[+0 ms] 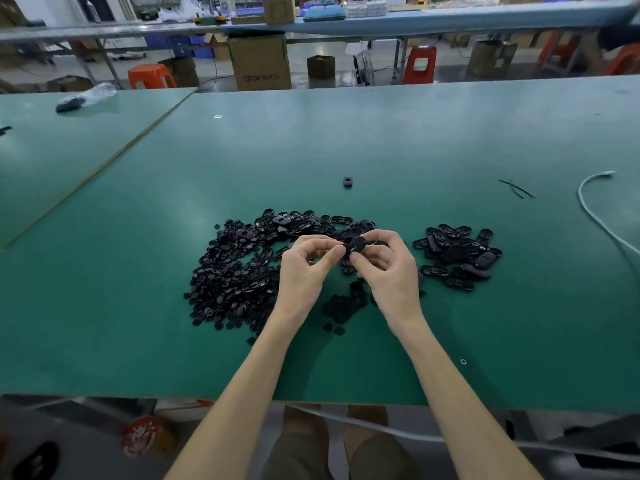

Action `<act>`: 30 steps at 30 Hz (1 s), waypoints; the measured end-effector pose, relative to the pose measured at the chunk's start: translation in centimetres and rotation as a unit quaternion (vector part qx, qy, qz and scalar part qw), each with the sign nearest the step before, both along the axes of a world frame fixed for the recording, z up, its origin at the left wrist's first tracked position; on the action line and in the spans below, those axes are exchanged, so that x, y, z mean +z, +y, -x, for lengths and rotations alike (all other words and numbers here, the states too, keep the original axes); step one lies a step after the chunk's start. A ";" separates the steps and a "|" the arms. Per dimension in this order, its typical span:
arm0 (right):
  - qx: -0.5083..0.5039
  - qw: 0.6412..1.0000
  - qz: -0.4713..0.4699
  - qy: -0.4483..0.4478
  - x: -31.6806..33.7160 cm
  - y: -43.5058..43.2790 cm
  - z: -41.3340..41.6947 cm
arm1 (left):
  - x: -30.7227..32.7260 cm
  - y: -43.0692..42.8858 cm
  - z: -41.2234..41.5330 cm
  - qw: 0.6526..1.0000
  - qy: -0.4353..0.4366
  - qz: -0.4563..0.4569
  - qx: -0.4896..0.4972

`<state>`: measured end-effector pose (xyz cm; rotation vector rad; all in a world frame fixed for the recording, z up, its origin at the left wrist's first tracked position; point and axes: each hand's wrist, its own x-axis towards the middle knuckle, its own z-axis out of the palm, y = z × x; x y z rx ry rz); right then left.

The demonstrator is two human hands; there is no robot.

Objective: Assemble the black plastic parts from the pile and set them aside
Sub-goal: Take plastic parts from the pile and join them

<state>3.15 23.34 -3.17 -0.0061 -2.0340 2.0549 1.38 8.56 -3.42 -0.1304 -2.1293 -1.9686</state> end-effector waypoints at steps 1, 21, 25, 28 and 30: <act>-0.002 1.000 0.000 -0.001 0.0 0.0 0.0 | 0.0 0.0 0.0 1.000 0.000 0.001 -0.001; -0.008 0.998 0.054 0.008 0.1 0.1 -0.1 | -0.4 0.0 0.2 0.999 0.002 0.032 -0.006; -0.003 0.999 0.052 0.011 0.1 0.1 -0.1 | -0.4 0.0 0.2 0.999 0.000 0.032 -0.007; 0.006 0.998 0.054 0.012 0.0 0.1 0.0 | -0.4 -0.1 0.2 0.999 0.004 0.034 -0.004; 0.010 0.998 0.059 0.012 -0.1 0.1 0.0 | -0.4 -0.2 0.2 1.000 0.003 0.026 -0.008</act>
